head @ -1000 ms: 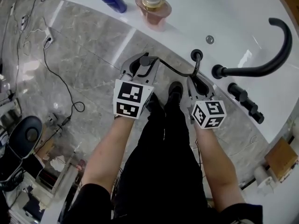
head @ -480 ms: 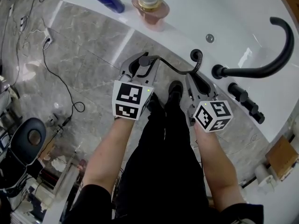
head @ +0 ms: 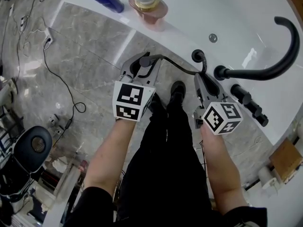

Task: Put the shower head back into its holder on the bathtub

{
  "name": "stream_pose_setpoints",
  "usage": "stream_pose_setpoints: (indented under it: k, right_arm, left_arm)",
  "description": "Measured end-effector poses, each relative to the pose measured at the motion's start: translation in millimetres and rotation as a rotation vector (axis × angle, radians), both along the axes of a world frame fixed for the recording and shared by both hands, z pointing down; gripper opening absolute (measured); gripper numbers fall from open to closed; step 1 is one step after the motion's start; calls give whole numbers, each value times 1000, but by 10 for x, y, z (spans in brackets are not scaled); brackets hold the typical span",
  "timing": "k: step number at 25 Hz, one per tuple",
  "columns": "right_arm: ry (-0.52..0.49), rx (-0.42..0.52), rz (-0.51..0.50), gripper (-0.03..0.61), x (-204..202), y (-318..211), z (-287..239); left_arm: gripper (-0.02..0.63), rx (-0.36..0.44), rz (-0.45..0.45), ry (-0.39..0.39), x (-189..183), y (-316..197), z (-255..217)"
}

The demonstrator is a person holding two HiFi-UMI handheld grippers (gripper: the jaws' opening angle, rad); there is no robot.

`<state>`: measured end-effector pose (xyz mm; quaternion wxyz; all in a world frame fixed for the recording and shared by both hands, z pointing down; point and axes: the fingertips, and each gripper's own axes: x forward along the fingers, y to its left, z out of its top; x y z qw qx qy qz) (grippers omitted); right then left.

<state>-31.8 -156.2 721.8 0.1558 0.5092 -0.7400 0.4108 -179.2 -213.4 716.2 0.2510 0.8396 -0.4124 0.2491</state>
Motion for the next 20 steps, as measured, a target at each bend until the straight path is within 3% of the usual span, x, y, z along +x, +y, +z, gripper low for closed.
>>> stream_pose_setpoints:
  k: [9,16,20]
  right_arm:
    - [-27,-60,-22,72,16,169,82]
    - [-26,-23,-40,71,-98,-185,-42]
    - [5,11,-29,101,-131,-246,-194]
  left_arm:
    - [141,1,0,4,108,17,-60]
    - [141,47,-6,27,171,-85,-227]
    - [141,65,-7,18,141,-101,-418]
